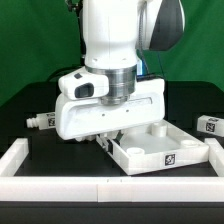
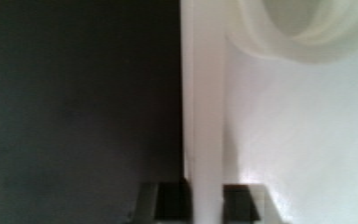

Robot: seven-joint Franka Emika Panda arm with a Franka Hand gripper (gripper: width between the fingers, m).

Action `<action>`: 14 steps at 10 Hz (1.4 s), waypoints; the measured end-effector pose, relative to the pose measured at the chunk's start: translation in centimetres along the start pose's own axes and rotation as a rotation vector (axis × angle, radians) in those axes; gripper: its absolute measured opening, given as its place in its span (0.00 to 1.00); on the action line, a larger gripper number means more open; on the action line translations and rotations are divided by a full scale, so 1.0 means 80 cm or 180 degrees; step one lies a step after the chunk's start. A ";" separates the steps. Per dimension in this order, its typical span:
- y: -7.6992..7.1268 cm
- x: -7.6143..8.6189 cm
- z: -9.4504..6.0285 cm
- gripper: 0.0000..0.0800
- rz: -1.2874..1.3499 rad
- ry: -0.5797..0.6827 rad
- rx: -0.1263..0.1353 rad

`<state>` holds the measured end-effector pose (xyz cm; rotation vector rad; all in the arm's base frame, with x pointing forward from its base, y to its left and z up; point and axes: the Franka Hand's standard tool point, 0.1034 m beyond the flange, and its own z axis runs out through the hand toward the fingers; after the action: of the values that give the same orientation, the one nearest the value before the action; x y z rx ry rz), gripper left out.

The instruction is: Assemble one leg

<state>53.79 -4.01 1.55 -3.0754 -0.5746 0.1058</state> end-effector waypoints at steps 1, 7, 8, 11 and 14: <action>0.000 0.000 0.000 0.07 0.0002 -0.0001 0.0000; -0.001 0.061 -0.004 0.07 0.1300 -0.0228 0.0165; 0.000 0.060 -0.003 0.07 0.1255 -0.0230 0.0168; -0.002 0.061 -0.003 0.07 0.1250 -0.0231 0.0169; -0.002 0.062 0.002 0.07 0.1452 -0.0254 0.0127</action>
Offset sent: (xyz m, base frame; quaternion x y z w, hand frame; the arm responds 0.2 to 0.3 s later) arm 0.0615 0.0120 0.0014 0.0643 -0.0583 0.2425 0.9663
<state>58.34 -2.04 1.06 -3.1094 0.1372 0.2394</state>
